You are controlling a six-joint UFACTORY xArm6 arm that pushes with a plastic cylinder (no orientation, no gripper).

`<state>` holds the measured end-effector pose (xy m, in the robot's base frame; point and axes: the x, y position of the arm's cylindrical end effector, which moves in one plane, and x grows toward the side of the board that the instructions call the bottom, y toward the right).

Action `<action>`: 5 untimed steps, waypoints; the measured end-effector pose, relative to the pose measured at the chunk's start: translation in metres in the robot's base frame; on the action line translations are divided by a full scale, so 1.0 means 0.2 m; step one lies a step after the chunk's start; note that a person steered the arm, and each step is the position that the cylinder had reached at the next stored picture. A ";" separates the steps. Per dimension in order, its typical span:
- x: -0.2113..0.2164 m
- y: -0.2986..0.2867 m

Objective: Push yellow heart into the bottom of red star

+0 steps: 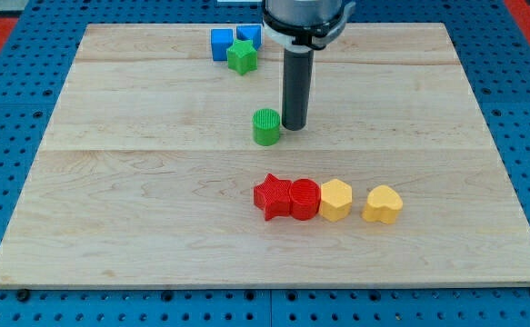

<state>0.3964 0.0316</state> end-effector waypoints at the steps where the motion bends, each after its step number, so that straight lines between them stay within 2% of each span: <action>1: -0.03 -0.04; 2: 0.09 -0.01; 4: 0.20 0.59; 5: 0.35 0.61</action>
<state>0.4669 0.1540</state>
